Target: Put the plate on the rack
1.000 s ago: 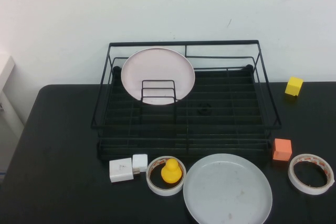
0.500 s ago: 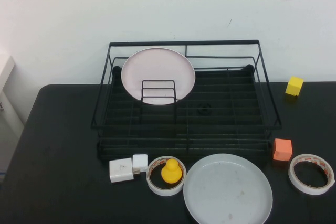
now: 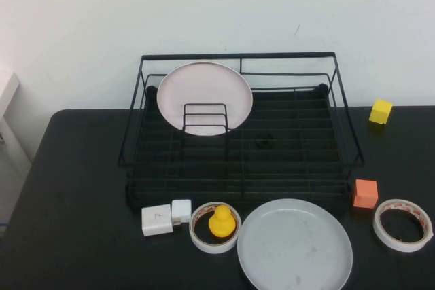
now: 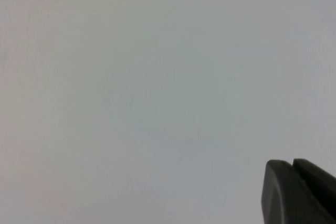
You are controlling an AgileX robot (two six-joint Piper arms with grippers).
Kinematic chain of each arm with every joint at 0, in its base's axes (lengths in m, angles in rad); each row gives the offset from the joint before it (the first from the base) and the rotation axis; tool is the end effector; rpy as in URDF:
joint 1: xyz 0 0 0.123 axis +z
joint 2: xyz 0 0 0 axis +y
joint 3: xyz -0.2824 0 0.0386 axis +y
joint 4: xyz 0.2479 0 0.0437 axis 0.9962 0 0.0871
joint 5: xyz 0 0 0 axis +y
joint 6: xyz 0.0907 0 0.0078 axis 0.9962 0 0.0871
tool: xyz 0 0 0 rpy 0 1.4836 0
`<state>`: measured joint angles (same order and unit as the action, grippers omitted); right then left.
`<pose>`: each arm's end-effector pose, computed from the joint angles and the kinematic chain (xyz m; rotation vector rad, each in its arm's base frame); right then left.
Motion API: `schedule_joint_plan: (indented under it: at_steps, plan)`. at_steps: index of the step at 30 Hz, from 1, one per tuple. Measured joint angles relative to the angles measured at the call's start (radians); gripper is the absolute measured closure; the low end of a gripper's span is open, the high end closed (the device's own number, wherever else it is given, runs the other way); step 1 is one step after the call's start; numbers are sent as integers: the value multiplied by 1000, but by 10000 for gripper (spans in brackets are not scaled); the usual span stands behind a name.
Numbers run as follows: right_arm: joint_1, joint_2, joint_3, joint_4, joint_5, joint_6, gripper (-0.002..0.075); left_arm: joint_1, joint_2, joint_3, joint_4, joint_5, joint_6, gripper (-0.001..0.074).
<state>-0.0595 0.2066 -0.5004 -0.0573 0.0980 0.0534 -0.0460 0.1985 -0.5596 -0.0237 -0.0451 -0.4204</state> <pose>0.0435 -0.0031 0.3576 0.0408 1.2872 -0.0578 0.0274 -0.0012 0.3880 -0.2159 1.0657 -0.4408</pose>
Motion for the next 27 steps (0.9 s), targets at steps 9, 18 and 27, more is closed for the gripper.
schedule_joint_plan:
  at_steps: [9, 18, 27]
  plan:
    - [0, 375, -265, 168, 502, -275, 728, 0, 340, -156, -34, 567, 35, 737]
    - [0, 741, -369, 646, 890, -796, 728, 0, 565, -166, -358, 828, 245, 737]
    - [33, 1058, -354, 973, 914, -1084, 728, 0, 726, -169, -602, 895, 528, 737]
